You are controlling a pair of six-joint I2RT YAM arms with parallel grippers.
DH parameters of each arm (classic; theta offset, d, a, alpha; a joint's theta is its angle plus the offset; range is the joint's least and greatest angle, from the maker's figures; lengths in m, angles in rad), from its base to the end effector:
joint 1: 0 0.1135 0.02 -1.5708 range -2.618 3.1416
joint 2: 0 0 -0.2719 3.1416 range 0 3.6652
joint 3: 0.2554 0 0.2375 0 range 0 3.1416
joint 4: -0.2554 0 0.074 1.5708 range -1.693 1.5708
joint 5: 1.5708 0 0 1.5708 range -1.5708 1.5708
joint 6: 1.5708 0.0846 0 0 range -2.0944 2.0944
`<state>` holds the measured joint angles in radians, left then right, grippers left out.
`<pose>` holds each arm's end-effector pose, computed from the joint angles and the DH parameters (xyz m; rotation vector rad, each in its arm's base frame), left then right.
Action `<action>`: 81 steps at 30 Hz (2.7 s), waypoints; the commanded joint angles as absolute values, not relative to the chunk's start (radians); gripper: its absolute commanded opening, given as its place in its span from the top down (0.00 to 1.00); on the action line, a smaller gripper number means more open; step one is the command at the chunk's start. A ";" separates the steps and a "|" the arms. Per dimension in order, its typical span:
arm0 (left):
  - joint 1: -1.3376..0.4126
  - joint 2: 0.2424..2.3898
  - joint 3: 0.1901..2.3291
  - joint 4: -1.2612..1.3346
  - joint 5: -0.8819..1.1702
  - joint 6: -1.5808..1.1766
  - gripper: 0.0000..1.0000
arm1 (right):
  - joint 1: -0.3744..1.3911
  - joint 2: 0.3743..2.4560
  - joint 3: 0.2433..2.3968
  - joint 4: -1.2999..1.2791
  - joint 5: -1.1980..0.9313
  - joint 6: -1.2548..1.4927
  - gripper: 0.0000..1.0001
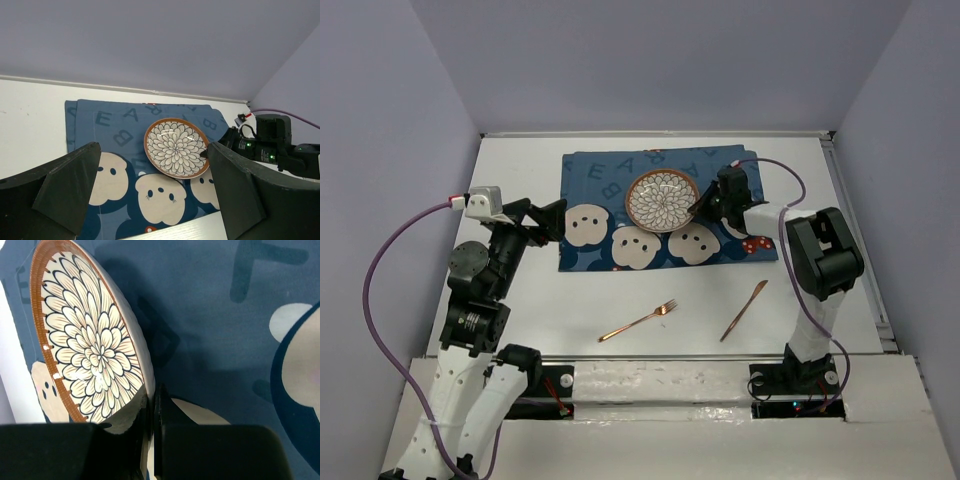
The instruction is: Set the dinner table for one person
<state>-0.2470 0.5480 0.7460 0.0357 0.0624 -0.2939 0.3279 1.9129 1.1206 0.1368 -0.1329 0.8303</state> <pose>0.1495 -0.0431 0.3959 0.0217 1.3545 -0.4985 0.4134 0.1525 0.1519 0.5060 2.2797 0.7591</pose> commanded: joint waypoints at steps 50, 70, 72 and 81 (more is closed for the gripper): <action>-0.611 0.390 0.721 0.029 0.095 -0.206 0.01 | -0.041 1.175 0.742 -0.324 0.575 0.523 0.35; -0.607 0.426 0.719 0.026 0.075 -0.199 0.01 | 0.129 1.339 1.065 -0.177 0.515 0.278 1.00; -0.598 0.434 0.719 0.025 0.075 -0.199 0.01 | 0.139 1.464 1.155 -0.172 0.434 0.242 1.00; -0.577 0.449 0.718 0.021 0.060 -0.196 0.01 | 0.152 1.824 1.589 -0.181 0.190 0.124 1.00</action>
<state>-0.5861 0.4397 0.7258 -0.0101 0.0708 -0.2165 0.1566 1.7695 1.4128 -0.2527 0.3084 0.2157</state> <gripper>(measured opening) 0.989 0.166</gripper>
